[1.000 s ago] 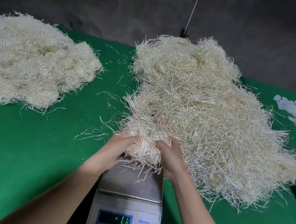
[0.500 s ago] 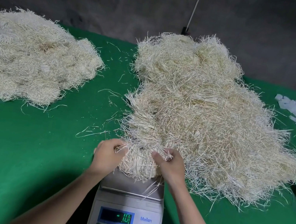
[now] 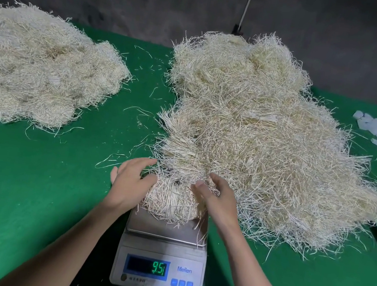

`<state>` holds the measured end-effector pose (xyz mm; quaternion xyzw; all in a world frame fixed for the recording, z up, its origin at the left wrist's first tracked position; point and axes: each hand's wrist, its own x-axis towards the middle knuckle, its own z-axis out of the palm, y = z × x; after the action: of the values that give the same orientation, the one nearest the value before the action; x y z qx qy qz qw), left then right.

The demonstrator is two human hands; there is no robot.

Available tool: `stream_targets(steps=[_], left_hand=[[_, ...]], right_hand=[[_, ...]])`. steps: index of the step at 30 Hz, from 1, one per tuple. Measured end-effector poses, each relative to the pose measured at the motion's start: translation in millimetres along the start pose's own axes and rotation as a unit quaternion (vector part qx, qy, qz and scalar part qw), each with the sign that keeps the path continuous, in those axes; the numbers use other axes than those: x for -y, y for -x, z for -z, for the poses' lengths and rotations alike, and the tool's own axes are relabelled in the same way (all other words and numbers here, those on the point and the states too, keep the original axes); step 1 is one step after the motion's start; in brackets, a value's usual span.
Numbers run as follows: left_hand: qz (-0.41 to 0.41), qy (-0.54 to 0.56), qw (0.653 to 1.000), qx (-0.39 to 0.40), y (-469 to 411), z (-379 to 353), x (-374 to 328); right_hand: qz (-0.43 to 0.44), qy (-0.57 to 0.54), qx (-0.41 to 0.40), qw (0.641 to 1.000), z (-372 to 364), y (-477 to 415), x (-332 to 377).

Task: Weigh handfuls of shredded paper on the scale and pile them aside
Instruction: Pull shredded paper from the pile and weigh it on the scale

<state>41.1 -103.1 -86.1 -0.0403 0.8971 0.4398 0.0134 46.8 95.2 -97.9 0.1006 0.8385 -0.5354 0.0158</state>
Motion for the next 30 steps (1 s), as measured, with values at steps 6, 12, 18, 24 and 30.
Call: stream_targets(steps=[6,12,18,24,30], left_hand=[[-0.051,0.085,0.993,-0.062,9,9,-13],[-0.065,0.112,0.987,-0.095,9,11,-16],[-0.051,0.127,0.987,-0.085,11,10,-19],[-0.047,0.122,0.989,-0.074,11,9,-20],[-0.055,0.107,0.99,-0.075,11,7,-20]], right_hand=[[0.069,-0.042,-0.025,0.996,14,5,16],[0.082,-0.069,-0.034,0.994,21,5,22],[0.076,-0.078,-0.028,0.994,20,5,18],[0.078,-0.082,-0.027,0.993,19,5,19],[0.085,-0.082,-0.021,0.993,18,5,18]])
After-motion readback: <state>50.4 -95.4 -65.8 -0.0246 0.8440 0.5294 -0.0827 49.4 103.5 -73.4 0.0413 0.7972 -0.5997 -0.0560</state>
